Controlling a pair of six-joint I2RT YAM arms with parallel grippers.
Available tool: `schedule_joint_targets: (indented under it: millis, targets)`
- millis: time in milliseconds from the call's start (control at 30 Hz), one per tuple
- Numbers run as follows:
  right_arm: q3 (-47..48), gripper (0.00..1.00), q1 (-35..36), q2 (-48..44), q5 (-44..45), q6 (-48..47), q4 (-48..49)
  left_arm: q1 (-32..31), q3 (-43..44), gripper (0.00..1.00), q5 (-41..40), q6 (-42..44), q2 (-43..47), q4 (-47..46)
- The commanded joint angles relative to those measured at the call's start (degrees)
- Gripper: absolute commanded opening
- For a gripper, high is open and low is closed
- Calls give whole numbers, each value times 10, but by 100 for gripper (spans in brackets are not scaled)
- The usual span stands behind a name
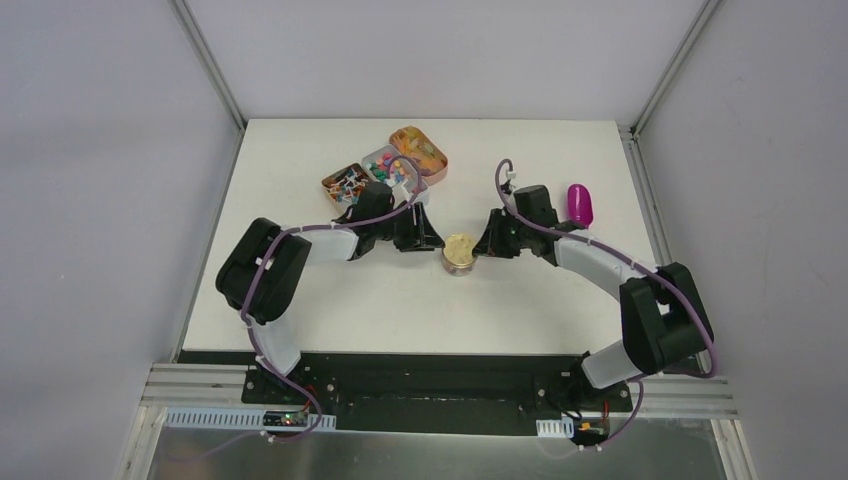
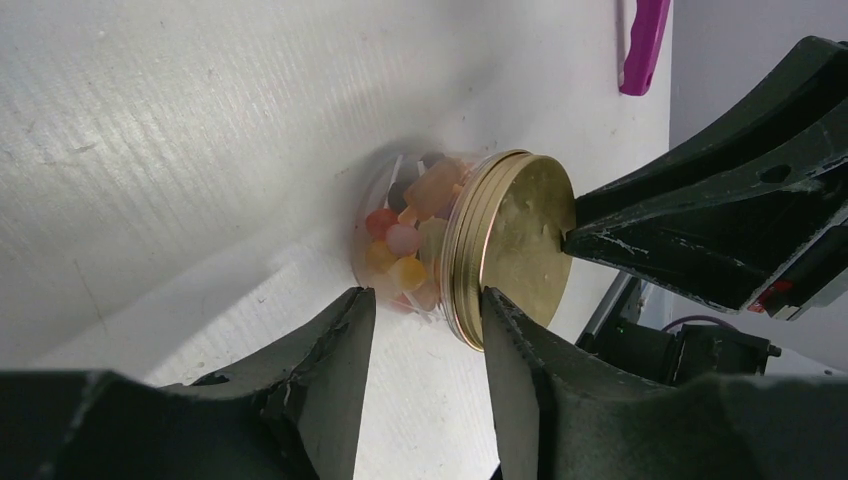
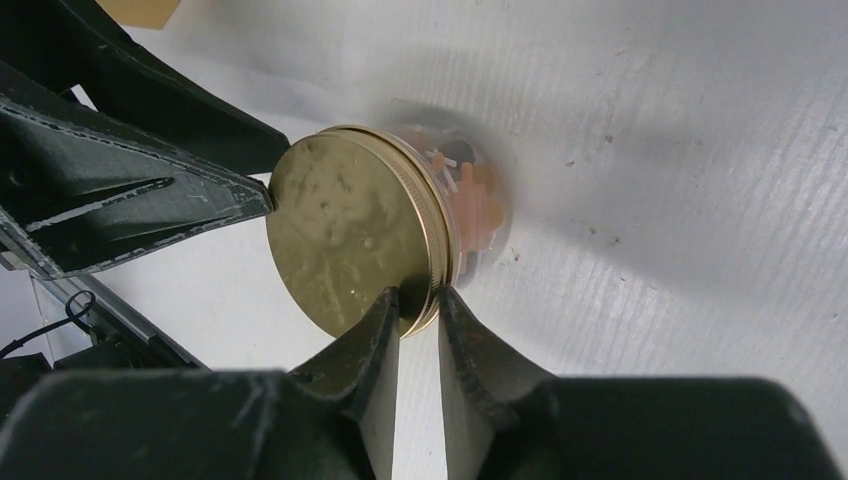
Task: Pack the candies
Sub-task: Adjust the bottle lid on the packing bottle.
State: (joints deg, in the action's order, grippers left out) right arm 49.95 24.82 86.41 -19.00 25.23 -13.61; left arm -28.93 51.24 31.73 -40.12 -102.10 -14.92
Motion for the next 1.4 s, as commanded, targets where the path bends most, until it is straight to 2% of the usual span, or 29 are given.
schedule_joint_targets:
  millis: [0,233,333,433,567,700,767,867,1000,1067,1233,1367]
  targets:
    - [-50,19,1,7,40,-11,-20,-10,-13,42,-29,9,-27,10]
    - [-123,15,3,2,25,24,39,-12,-34,28,-48,25,-59,15]
    - [-145,13,4,-7,18,36,53,-11,7,27,-40,50,-52,36]
    - [-147,13,3,-28,19,53,57,-10,44,28,10,38,-48,37]
    - [-126,13,1,-56,28,75,54,-10,60,41,48,30,-31,36]
    - [-110,13,-1,-64,35,92,51,-10,41,55,61,27,1,35]
    - [-109,13,-1,-66,39,98,52,-10,24,59,57,23,10,28]
    - [-115,13,-1,-67,40,102,58,-11,0,58,74,-7,-5,-19]
    - [-124,13,-1,-61,26,106,70,-17,-20,48,70,-31,-41,-66]
    - [-136,12,2,-63,18,115,82,-17,-18,34,56,-22,-65,-60]
    - [-175,10,13,-82,12,142,107,-16,21,13,13,8,-102,-5]
    - [-201,9,15,-84,13,155,126,-16,36,6,-15,21,-107,18]
